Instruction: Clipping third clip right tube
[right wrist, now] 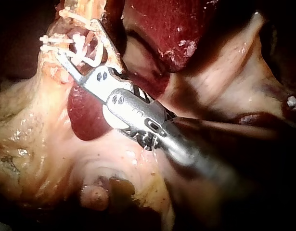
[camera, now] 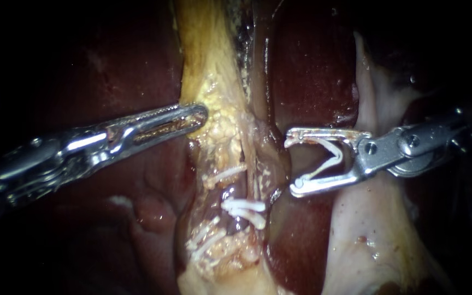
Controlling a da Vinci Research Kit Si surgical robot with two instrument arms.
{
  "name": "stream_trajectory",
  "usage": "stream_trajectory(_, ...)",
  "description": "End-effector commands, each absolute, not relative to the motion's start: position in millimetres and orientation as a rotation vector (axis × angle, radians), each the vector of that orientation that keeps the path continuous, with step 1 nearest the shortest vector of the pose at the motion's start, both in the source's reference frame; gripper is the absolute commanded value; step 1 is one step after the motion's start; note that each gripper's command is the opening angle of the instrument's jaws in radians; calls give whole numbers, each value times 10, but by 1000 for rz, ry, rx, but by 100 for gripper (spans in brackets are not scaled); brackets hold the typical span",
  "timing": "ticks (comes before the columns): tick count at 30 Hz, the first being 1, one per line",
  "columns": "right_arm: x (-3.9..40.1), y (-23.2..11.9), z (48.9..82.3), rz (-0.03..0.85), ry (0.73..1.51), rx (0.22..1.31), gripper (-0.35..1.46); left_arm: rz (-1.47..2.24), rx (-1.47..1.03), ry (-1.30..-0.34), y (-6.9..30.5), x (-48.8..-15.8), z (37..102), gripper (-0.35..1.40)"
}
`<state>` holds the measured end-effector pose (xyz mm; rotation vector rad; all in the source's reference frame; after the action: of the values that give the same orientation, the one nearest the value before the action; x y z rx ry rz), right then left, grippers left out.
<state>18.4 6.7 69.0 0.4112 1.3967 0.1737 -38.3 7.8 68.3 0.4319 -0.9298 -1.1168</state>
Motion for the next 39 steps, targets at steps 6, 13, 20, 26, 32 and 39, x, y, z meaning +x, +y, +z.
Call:
stream_trajectory(6, 189, 62, 693, 184, 1380, 430, 60, -1116, 438, -929, 81, -378, 675, -35)
stream_trajectory(13, 213, 39, 724, 296, 1297, 561, 59, -1135, 434, -946, 95, -346, 635, -35)
stream_trajectory(20, 238, 25, 765, 441, 1210, 695, 58, -1160, 416, -971, 100, -315, 602, -35)
stream_trajectory(26, 259, 29, 791, 512, 1160, 739, 56, -1165, 412, -973, 96, -318, 595, -35)
stream_trajectory(32, 280, 32, 803, 535, 1149, 770, 55, -1167, 411, -972, 94, -318, 592, -35)
stream_trajectory(39, 290, 30, 794, 555, 1221, 898, 53, -1166, 411, -972, 94, -318, 592, -35)
